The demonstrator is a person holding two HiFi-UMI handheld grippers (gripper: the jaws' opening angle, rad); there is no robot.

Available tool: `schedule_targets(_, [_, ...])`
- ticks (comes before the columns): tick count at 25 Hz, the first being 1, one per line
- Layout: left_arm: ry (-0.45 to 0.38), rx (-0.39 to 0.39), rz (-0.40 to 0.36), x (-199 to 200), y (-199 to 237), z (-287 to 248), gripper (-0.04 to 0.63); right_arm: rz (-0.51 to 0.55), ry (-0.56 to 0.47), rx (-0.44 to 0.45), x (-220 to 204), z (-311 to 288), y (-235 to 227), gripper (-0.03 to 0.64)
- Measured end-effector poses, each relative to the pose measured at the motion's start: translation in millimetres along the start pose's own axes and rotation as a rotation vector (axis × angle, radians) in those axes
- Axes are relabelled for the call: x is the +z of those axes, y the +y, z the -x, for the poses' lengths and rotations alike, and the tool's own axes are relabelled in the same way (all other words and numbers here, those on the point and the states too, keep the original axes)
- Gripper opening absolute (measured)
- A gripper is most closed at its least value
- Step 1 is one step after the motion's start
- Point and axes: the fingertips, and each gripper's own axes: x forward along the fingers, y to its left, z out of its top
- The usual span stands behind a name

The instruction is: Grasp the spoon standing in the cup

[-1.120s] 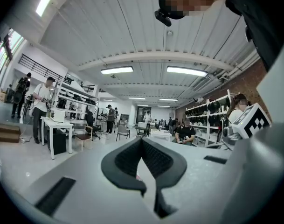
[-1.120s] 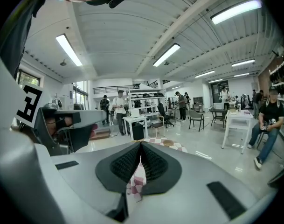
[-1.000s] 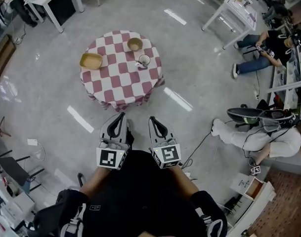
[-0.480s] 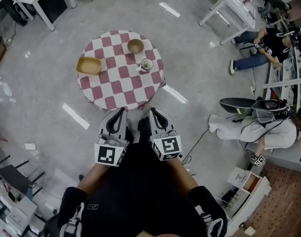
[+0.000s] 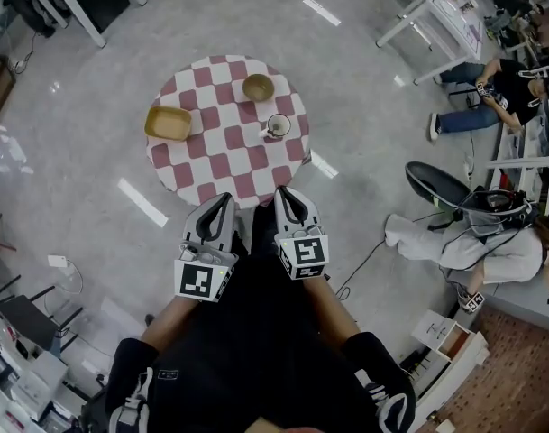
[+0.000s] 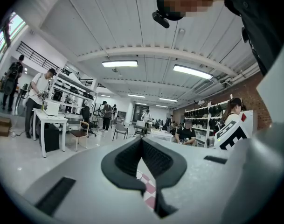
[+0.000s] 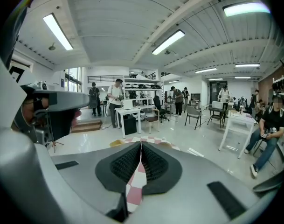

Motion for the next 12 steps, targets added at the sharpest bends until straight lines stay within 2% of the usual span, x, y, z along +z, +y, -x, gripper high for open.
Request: schedule_targets(12, [0.097, 0.026, 0.012, -8.2, 25.4, -72.3, 0.008, 0.040, 0.107, 0.037, -13.3, -80.6, -45.1, 0.031])
